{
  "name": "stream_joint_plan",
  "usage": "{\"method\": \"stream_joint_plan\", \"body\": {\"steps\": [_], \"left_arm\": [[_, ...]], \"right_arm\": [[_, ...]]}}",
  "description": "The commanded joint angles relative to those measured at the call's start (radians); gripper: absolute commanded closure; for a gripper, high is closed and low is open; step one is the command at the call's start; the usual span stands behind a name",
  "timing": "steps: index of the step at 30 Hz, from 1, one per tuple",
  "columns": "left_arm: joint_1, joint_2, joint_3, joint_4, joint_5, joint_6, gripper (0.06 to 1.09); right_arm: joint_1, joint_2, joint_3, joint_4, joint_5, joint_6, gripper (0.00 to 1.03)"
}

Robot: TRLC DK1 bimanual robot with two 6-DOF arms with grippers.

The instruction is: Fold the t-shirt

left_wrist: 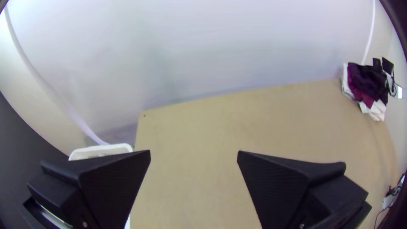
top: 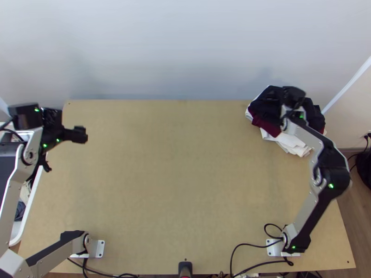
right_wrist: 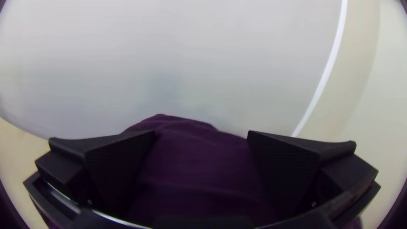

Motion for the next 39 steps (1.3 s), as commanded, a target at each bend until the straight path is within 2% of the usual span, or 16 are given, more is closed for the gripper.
{"method": "stream_joint_plan", "body": {"steps": [1,5,7,11,13,16,19,21,25,31,35,37,39], "left_arm": [[0.004,-0.002,0.090,0.062,-0.023,-0.053,0.09],[0.001,-0.012,0.137,0.137,-0.151,-0.119,0.09],[-0.003,-0.039,0.148,0.157,-0.175,-0.141,0.09],[-0.003,-0.160,0.068,0.298,-0.247,-0.159,0.09],[-0.003,-0.246,-0.016,0.389,-0.262,-0.159,0.09],[0.006,-0.411,-0.209,0.577,-0.278,-0.162,0.09],[0.012,-0.585,-0.403,0.760,-0.278,-0.168,0.09],[0.014,-0.681,-0.510,0.830,-0.278,-0.154,0.09],[0.015,-0.862,-0.725,0.952,-0.276,-0.101,0.09],[0.003,-1.154,-1.002,0.938,-0.256,-0.101,0.10],[0.029,-1.161,-1.096,0.916,-0.301,-0.156,0.10],[0.030,-1.161,-1.156,0.921,-0.298,-0.167,0.10],[0.024,-1.161,-1.220,0.929,-0.290,-0.213,0.10]], "right_arm": [[-0.037,-0.210,-0.009,0.003,0.028,0.024,0.05],[-0.042,-0.394,-0.002,0.009,0.026,0.026,0.05],[-0.049,-0.488,0.000,0.015,0.025,0.056,0.05],[-0.069,-0.677,-0.023,0.022,-0.014,0.124,0.05],[-0.071,-0.764,-0.054,0.020,-0.040,0.162,0.05],[-0.075,-0.891,-0.130,0.028,-0.086,0.174,0.05],[-0.077,-1.054,-0.295,0.117,-0.123,0.194,0.05],[-0.072,-1.170,-0.425,0.180,-0.149,0.207,0.05],[-0.029,-1.402,-0.670,0.212,-0.187,0.205,0.05],[0.077,-1.770,-1.029,0.218,-0.192,0.205,0.04],[0.107,-1.971,-1.249,0.212,-0.192,0.174,0.04],[0.121,-1.994,-1.345,0.232,-0.195,0.134,0.04],[0.144,-1.993,-1.397,0.209,-0.175,0.145,0.04]]}}
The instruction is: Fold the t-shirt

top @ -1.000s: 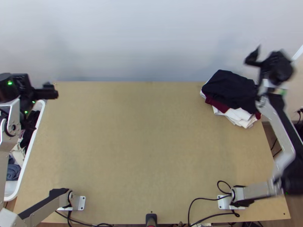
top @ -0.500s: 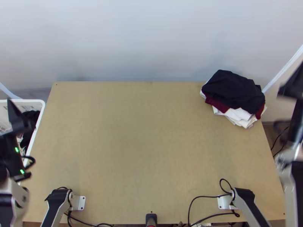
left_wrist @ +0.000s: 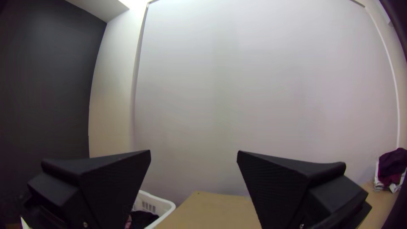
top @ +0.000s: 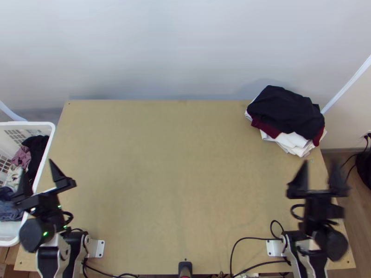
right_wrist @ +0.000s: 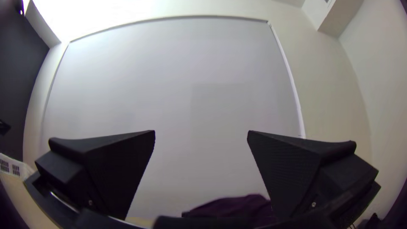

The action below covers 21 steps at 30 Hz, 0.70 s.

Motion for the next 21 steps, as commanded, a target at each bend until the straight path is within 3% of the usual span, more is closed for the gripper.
{"method": "stream_joint_plan", "body": {"steps": [1,8,21], "left_arm": [[0.001,-0.010,-0.112,0.024,0.004,-0.087,0.10],[-0.002,-0.004,-0.204,-0.094,0.085,-0.182,0.10],[0.006,-0.006,-0.205,-0.089,0.100,-0.165,0.10]], "right_arm": [[0.022,-0.016,-0.087,-0.054,0.029,-0.007,0.04],[0.004,-0.014,-0.084,-0.544,0.054,0.199,0.04],[-0.017,-0.013,-0.081,-0.558,0.044,0.214,0.04]]}}
